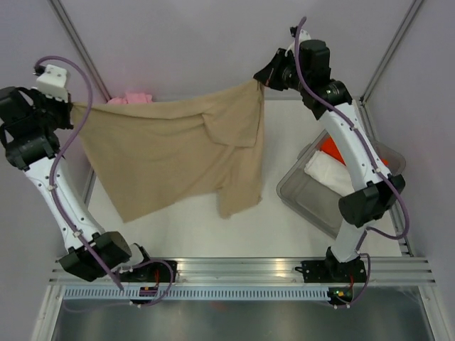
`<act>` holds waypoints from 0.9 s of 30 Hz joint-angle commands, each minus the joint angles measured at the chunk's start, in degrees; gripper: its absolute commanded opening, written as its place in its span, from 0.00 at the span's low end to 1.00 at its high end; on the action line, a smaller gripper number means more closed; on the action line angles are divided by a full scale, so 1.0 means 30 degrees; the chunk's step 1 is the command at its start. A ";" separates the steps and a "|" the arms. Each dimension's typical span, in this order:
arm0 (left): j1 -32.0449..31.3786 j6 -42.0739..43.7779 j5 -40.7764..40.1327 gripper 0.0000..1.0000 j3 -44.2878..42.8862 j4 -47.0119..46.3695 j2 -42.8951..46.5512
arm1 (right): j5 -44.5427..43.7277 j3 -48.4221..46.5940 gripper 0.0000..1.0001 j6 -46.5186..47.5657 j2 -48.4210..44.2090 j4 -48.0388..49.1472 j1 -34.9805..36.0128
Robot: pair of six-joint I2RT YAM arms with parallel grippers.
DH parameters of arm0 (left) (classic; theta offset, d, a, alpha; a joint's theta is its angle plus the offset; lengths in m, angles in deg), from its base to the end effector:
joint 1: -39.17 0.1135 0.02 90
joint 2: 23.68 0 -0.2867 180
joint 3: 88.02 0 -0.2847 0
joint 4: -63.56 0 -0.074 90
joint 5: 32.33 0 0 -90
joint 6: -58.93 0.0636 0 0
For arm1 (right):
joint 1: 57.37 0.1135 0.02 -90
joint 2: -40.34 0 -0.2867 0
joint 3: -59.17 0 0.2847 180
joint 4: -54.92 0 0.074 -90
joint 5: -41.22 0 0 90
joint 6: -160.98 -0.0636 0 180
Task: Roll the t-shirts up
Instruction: Flatten the tshirt
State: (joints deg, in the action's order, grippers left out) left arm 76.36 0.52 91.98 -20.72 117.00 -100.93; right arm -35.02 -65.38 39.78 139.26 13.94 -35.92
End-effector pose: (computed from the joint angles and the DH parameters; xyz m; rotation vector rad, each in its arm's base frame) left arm 0.2678 0.1582 0.5192 0.3142 1.8107 0.2792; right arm 0.4152 0.1794 0.4839 -0.0128 1.9196 0.8531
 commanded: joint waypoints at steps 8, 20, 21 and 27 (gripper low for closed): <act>-0.5306 -0.5312 -0.5312 0.02 -0.6439 -0.4384 -0.2952 | 0.0394 -1.0324 0.00 -0.4304 0.3885 0.5266 -0.3105; -0.5161 -0.2832 -0.1888 0.02 0.3861 -0.8268 -0.1353 | 0.1472 0.7431 0.00 -0.2753 -0.3548 0.7259 -0.4016; -0.5073 -0.2246 -0.1391 0.02 0.5138 -0.8628 -0.0942 | 0.1797 0.8590 0.00 -0.2696 -0.3876 0.7349 -0.3958; -0.0486 0.2054 0.4935 0.02 0.9838 -0.6566 -0.0117 | 0.3323 1.4633 0.00 -0.1820 -0.5840 0.6652 -0.3053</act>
State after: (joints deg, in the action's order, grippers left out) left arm 67.53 -3.41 94.86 8.26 96.93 -104.41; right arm -29.01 -25.12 32.13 126.76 32.01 -46.87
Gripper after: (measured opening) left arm 0.029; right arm 0.009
